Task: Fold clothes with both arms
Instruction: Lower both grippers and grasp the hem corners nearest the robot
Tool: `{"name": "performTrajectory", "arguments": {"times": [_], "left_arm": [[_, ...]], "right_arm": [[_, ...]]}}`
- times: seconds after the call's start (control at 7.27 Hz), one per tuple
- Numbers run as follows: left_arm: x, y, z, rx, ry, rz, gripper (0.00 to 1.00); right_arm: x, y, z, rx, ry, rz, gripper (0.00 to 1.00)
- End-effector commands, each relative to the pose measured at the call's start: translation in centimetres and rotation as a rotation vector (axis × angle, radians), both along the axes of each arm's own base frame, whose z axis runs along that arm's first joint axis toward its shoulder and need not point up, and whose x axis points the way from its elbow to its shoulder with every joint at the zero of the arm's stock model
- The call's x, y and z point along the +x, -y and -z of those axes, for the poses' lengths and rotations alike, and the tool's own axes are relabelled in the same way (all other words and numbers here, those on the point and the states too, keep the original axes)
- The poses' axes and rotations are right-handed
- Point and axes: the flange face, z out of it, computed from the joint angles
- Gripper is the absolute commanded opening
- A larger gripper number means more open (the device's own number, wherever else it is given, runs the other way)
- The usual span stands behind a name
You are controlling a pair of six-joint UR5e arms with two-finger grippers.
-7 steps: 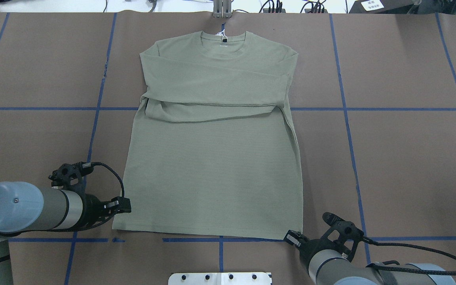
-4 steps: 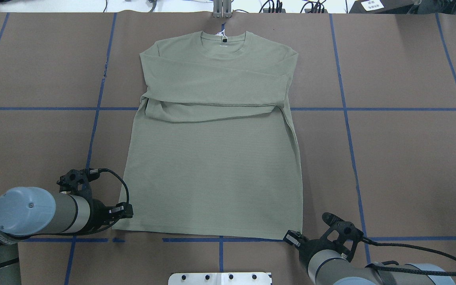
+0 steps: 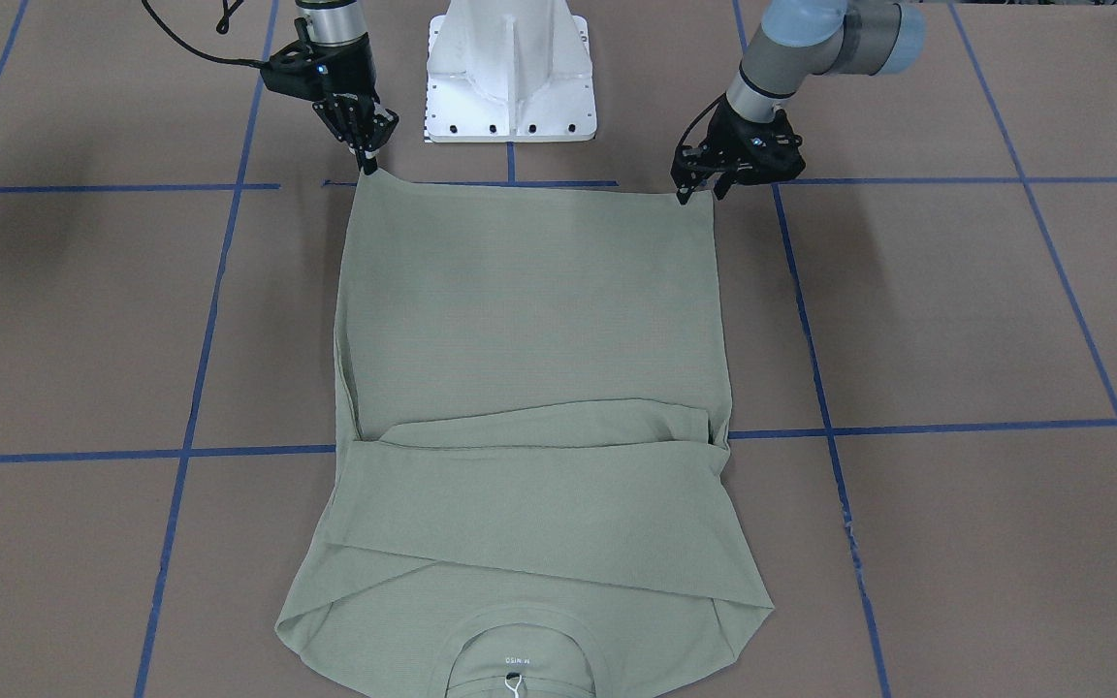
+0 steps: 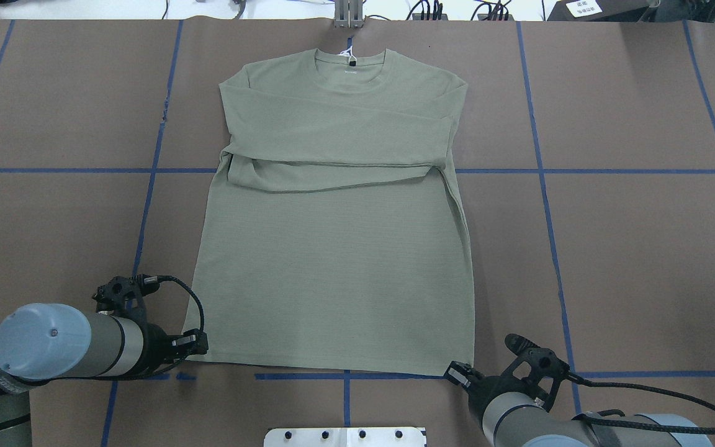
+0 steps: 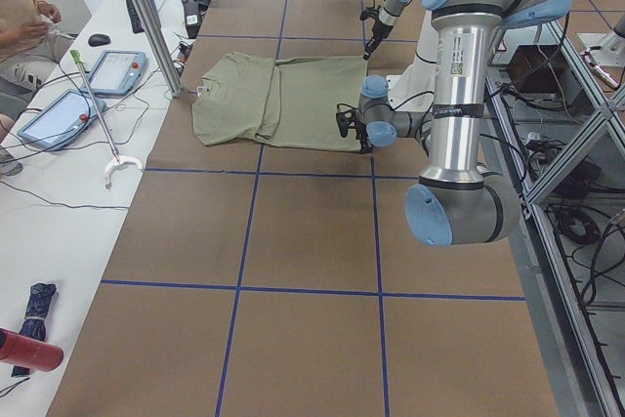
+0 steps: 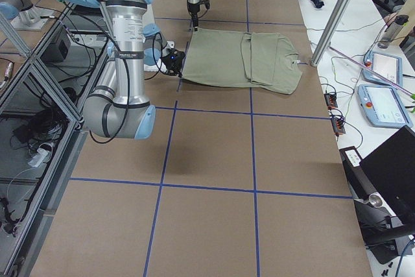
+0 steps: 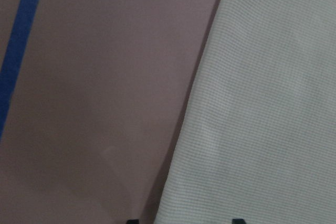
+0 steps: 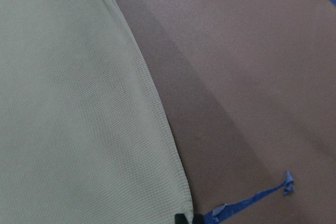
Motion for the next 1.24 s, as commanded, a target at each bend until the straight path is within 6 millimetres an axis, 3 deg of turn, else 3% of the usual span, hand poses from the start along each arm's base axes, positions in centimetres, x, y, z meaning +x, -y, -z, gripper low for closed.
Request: {"name": "performTrajectory", "arguments": {"times": [0.0, 0.14, 0.41, 0.55, 0.83, 0.96, 1.1], "left_arm": [[0.0, -0.3, -0.2, -0.003, 0.003, -0.005, 0.34], [-0.1, -0.3, 0.0, -0.001, 0.000, -0.006, 0.00], [-0.4, -0.3, 0.6, 0.002, -0.013, -0.005, 0.00], [-2.2, -1.0, 2.6, 0.009, -0.053, -0.004, 0.00], [-3.5, -5.9, 5.8, -0.097, -0.118, -0.029, 0.00], [-3.1, -8.0, 6.9, -0.209, -0.132, -0.004, 0.00], [-2.6, -9.4, 7.5, -0.210, -0.139, -0.037, 0.00]], "right_arm": [[0.0, 0.0, 0.0, -0.001, 0.000, 0.000, 0.00], [0.1, 0.0, 0.1, -0.001, 0.003, 0.000, 0.00], [0.0, 0.0, -0.1, 0.000, -0.003, 0.000, 0.00], [0.3, 0.2, 0.3, -0.001, 0.009, -0.005, 0.00], [2.2, -0.5, 0.4, -0.004, 0.014, 0.014, 0.00], [4.7, -1.7, 0.6, -0.005, 0.020, 0.044, 0.00], [6.5, -2.5, 0.8, -0.005, 0.025, 0.067, 0.00]]}}
